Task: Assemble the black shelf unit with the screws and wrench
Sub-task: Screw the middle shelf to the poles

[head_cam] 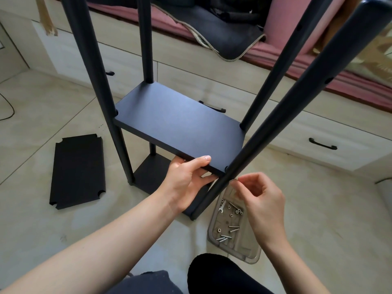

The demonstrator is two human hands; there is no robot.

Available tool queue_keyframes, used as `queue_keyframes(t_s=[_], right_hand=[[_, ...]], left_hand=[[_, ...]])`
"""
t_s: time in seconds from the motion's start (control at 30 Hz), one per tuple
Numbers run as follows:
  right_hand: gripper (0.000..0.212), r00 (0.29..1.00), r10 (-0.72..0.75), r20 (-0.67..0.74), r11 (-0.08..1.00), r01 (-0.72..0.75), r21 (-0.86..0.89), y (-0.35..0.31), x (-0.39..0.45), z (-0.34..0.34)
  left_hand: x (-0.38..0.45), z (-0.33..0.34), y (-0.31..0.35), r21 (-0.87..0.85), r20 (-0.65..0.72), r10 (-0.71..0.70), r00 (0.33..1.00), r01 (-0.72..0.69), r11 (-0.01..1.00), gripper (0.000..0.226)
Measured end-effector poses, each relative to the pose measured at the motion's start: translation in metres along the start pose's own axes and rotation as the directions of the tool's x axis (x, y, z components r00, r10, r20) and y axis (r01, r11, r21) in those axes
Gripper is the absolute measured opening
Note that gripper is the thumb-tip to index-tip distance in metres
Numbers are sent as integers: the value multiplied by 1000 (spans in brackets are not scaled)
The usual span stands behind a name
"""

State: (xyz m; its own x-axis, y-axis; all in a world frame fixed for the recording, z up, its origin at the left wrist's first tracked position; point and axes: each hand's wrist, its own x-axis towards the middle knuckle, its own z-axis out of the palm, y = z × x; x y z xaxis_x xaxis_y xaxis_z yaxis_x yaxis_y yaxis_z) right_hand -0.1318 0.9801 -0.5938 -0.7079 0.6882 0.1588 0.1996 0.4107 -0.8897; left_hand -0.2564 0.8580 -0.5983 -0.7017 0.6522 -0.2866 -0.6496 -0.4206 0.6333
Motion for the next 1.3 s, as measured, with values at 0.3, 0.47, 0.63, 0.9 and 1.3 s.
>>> queue_keyframes(t_s=[0.3, 0.47, 0.63, 0.9, 1.3], right_hand=[[80, 808, 59, 587, 900, -297, 319, 6, 51, -17], [70, 727, 34, 686, 920, -291, 263, -2, 66, -14], [61, 760, -26, 650, 908, -254, 333, -1, 58, 2], [70, 773, 16, 634, 906, -279, 318, 9, 47, 21], [62, 790, -6, 613, 912, -248, 328, 2, 45, 24]], left_hand=[[6, -6, 0, 81, 46, -3, 999, -1, 997, 44], [7, -13, 5, 130, 81, -4, 997, -6, 992, 47], [4, -23, 20, 206, 75, -7, 997, -9, 978, 41], [-18, -42, 30, 287, -151, 128, 980, -81, 954, 56], [-34, -33, 21, 938, 94, 271, 958, -177, 299, 90]])
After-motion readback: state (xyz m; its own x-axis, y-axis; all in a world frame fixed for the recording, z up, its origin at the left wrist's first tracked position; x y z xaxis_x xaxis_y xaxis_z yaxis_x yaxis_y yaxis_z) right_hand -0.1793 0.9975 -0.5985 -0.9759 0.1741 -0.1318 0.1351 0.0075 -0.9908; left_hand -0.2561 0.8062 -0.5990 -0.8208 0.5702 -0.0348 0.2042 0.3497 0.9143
